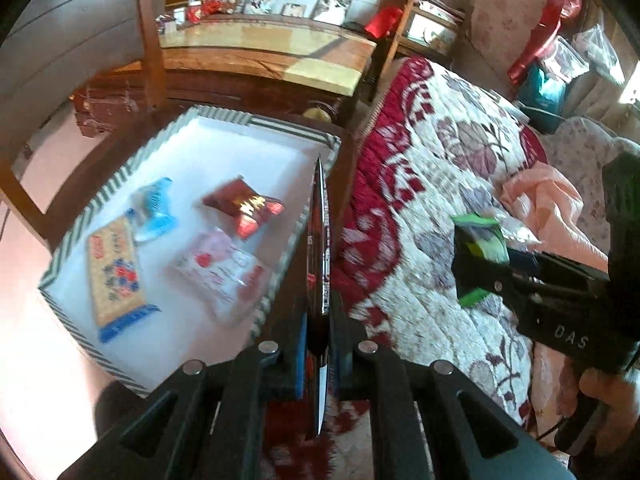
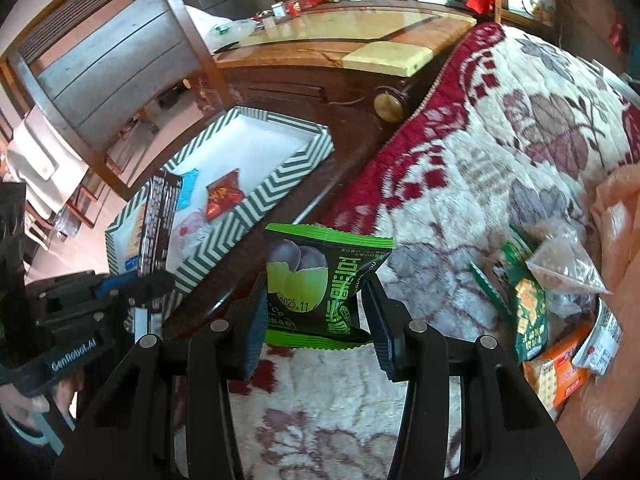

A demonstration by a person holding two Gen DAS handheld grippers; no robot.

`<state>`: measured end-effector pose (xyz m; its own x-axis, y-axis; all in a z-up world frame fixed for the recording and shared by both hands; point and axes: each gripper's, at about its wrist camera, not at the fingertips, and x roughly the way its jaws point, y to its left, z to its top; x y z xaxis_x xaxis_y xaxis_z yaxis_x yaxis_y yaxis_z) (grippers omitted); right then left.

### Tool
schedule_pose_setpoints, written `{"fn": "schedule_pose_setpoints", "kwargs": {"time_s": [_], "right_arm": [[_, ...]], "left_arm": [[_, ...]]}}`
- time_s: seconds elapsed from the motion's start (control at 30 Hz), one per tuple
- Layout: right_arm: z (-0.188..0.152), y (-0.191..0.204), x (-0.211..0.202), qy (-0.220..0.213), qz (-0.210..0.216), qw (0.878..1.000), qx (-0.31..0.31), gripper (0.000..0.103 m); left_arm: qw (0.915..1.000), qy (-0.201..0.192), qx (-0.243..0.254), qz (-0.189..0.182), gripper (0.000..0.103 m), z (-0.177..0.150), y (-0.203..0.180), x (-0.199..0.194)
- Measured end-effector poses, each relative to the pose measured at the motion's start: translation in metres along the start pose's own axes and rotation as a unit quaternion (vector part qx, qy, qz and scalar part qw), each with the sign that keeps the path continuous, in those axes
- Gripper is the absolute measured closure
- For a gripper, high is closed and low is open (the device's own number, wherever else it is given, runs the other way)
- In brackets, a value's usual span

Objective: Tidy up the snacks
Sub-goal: 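Carry both packets over the white tray and open both grippers to drop them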

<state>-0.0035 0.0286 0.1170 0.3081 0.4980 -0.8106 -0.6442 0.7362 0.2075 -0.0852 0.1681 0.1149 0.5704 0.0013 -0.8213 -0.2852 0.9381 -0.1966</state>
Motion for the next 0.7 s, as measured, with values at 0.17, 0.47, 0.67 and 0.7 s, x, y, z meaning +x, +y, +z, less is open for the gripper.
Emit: {"fn": "schedule_pose_setpoints", "kwargs": {"time_s": [0.17, 0.47, 0.67, 0.7], "right_arm": [[0.004, 0.015, 0.002, 0.001, 0.005, 1.0, -0.015, 0.058], [0.018, 0.043, 0.009, 0.008, 0.012, 0.999, -0.045, 0.058], [0.028, 0.063, 0.019, 0.014, 0.017, 0.998, -0.067, 0.058], [0.029, 0.065, 0.021, 0.016, 0.018, 0.997, -0.07, 0.058]], "left_arm": [[0.9998, -0.014, -0.007, 0.015, 0.093, 0.008, 0.016, -0.007], [0.9988, -0.021, -0.02, 0.039, 0.093, 0.019, 0.042, -0.008], [0.9978, -0.025, -0.03, 0.053, 0.093, 0.026, 0.062, -0.006], [0.9977, -0.024, -0.031, 0.055, 0.093, 0.027, 0.064, -0.004]]}}
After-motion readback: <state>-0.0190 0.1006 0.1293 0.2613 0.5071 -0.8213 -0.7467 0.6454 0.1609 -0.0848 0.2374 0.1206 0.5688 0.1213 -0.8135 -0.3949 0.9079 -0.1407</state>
